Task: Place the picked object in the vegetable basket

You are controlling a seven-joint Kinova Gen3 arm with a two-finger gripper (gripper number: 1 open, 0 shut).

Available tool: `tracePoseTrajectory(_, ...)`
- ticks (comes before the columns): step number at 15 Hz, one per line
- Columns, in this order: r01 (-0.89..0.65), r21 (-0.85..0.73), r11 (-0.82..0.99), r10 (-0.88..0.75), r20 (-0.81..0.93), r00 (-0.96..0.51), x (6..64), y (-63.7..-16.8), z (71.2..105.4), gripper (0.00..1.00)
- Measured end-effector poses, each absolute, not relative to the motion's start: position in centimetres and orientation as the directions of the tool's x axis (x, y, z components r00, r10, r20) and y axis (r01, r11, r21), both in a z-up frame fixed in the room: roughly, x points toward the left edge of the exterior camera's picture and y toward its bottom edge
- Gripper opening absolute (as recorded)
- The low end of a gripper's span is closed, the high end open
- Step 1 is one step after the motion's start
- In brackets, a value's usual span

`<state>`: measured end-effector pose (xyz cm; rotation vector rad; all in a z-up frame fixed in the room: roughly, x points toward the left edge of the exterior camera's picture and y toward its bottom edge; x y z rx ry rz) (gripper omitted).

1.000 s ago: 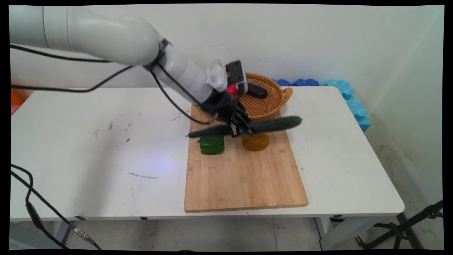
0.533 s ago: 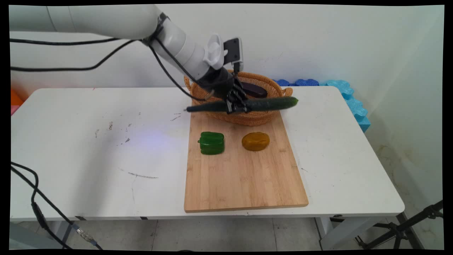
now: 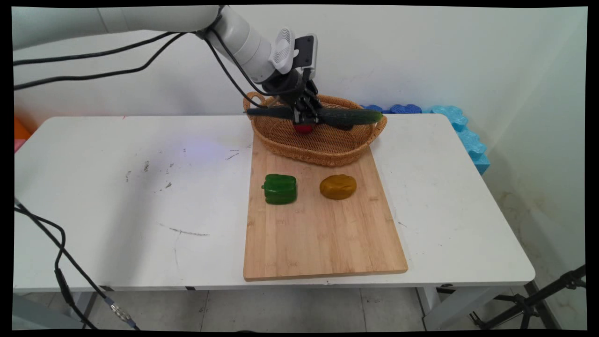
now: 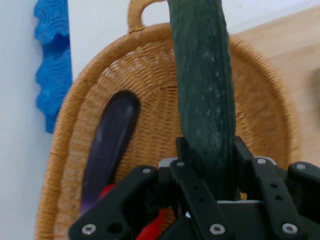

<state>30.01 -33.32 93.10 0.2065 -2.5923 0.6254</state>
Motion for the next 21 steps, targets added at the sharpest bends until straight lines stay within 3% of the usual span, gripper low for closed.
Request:
tracePoseTrajectory(15, -0.116, -0.415, 0.902, 0.05, 0.367, -0.929, 32.1, -38.5, 87.3, 0.0)
tracePoseTrajectory(16, -0.111, -0.414, 0.904, 0.053, 0.365, -0.929, 32.1, -38.6, 87.0, 1.0)
tracePoseTrajectory(21, -0.094, -0.408, 0.908, 0.066, 0.361, -0.93, 32.0, -38.6, 86.2, 1.0)
